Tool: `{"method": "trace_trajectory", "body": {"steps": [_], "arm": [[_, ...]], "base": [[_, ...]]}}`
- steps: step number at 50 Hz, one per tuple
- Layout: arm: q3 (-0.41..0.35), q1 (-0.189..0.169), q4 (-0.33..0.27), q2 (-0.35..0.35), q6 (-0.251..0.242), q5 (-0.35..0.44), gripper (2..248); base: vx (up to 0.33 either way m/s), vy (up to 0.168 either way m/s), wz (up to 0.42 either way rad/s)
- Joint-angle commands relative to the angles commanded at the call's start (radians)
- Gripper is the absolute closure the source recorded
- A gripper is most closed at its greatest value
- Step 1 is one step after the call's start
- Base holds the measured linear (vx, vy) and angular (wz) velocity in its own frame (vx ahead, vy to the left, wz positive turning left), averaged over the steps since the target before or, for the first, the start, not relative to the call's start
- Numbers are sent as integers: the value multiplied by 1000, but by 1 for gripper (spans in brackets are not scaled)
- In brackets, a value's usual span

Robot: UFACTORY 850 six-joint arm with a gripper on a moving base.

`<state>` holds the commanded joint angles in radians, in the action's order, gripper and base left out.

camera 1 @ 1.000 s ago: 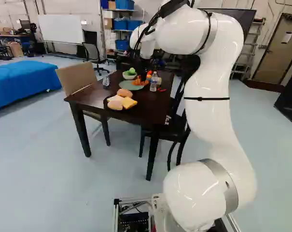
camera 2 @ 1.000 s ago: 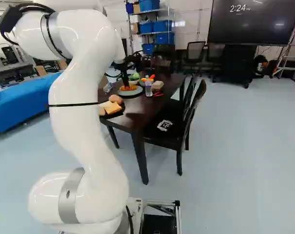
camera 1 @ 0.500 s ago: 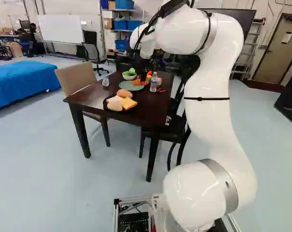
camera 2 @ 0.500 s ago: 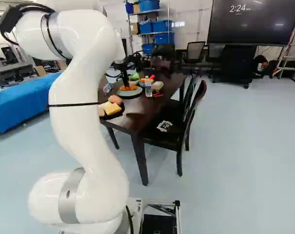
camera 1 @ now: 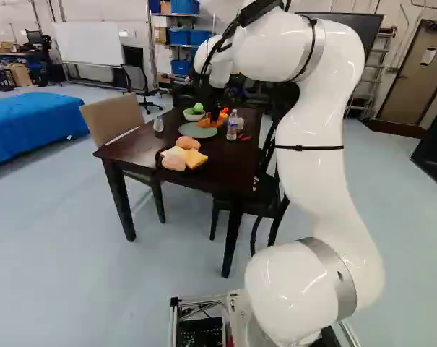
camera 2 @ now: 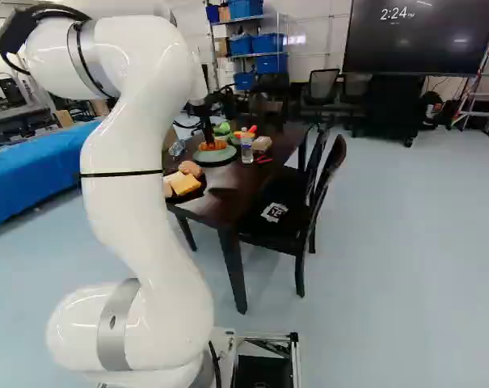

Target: Move the croissant to the empty plate

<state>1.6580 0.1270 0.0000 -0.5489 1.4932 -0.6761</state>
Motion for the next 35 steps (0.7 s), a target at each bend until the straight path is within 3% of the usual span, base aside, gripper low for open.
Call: {"method": "trace_trajectory", "body": {"steps": [35], "arm": [[0,0,0,0,0,0,150]], "base": [[71,39,-2]]}}
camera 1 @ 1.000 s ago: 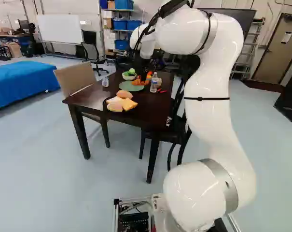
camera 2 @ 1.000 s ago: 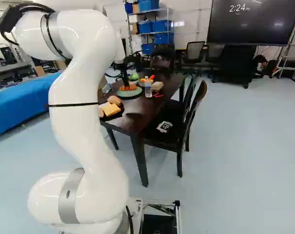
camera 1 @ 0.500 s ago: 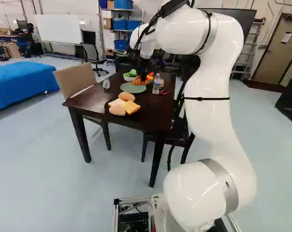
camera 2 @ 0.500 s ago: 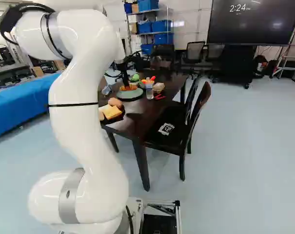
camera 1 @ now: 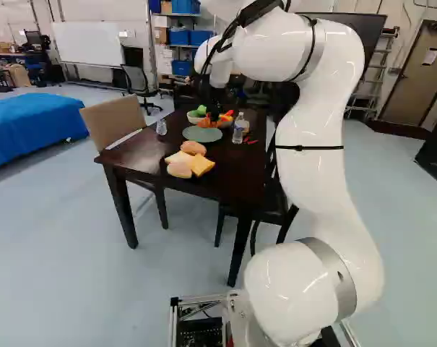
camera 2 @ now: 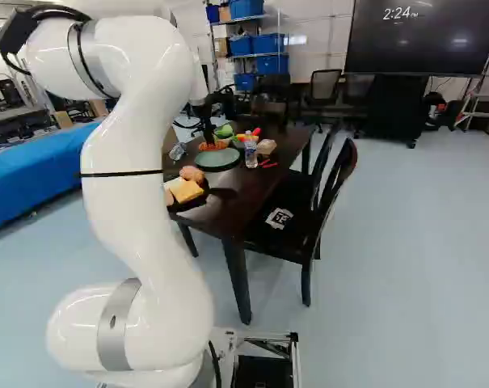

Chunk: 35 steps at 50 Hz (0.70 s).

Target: Move the croissant to the empty plate

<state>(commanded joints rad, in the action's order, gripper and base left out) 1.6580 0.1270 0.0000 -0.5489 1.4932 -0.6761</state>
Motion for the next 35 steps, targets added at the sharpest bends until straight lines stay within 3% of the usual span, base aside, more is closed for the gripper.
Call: {"method": "trace_trajectory", "body": {"steps": [35], "arm": [[0,0,0,0,0,0,150]], "base": [[22,2,-1]]}}
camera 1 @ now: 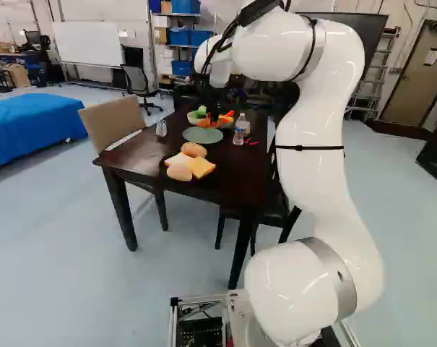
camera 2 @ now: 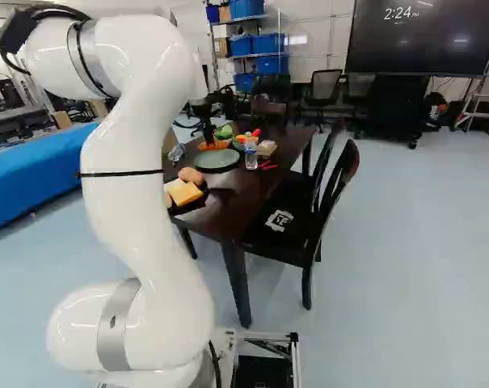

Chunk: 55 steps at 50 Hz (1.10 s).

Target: Move the croissant to the empty plate

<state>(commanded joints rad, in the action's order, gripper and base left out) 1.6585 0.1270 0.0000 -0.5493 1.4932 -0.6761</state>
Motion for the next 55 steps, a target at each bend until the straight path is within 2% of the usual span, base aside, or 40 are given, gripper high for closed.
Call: {"method": "trace_trajectory", "body": {"steps": [28,55], "arm": [[56,4,0,-41,0,0,150],[153,12,0,-122,0,0,150]], "base": [[0,0,0],[0,0,0]]}}
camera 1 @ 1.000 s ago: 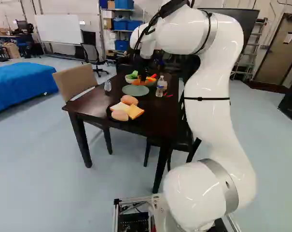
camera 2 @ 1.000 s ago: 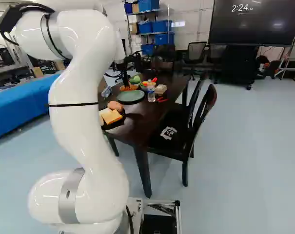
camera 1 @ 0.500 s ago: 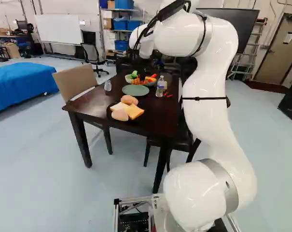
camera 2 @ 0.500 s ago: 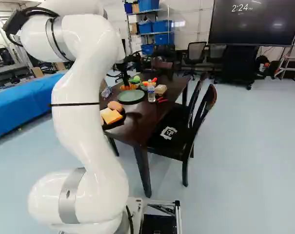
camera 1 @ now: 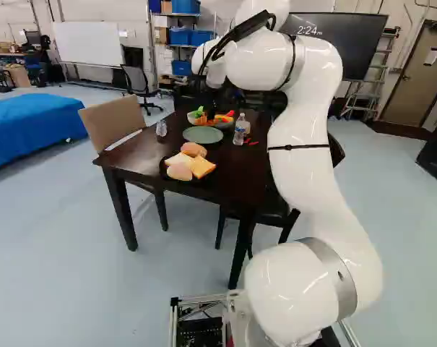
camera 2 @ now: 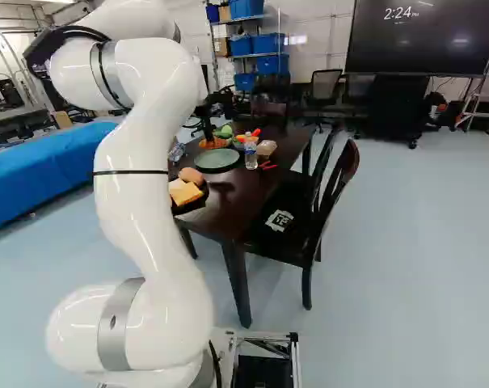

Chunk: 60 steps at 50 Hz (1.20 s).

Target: Move the croissant to the empty plate

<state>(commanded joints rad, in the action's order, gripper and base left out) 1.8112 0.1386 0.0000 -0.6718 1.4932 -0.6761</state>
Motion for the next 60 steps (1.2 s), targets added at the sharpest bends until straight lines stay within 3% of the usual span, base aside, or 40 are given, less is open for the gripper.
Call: {"method": "trace_trajectory", "body": {"steps": [17,42,43,47,48,53,54,58,59,60], "arm": [[64,6,0,-76,0,0,150],[72,5,0,-112,0,0,150],[72,5,0,-112,0,0,126],[72,5,0,-112,0,0,126],[72,5,0,-112,0,0,93],[72,5,0,-112,0,0,93],[72,5,0,-112,0,0,58],[72,5,0,-112,0,0,58],[72,5,0,-112,0,0,22],[72,5,0,-112,0,0,22]], "base": [[0,0,0],[0,0,0],[0,0,0],[0,0,0],[0,0,0],[0,0,0],[0,0,0],[0,0,0],[0,0,0],[0,0,0]]}}
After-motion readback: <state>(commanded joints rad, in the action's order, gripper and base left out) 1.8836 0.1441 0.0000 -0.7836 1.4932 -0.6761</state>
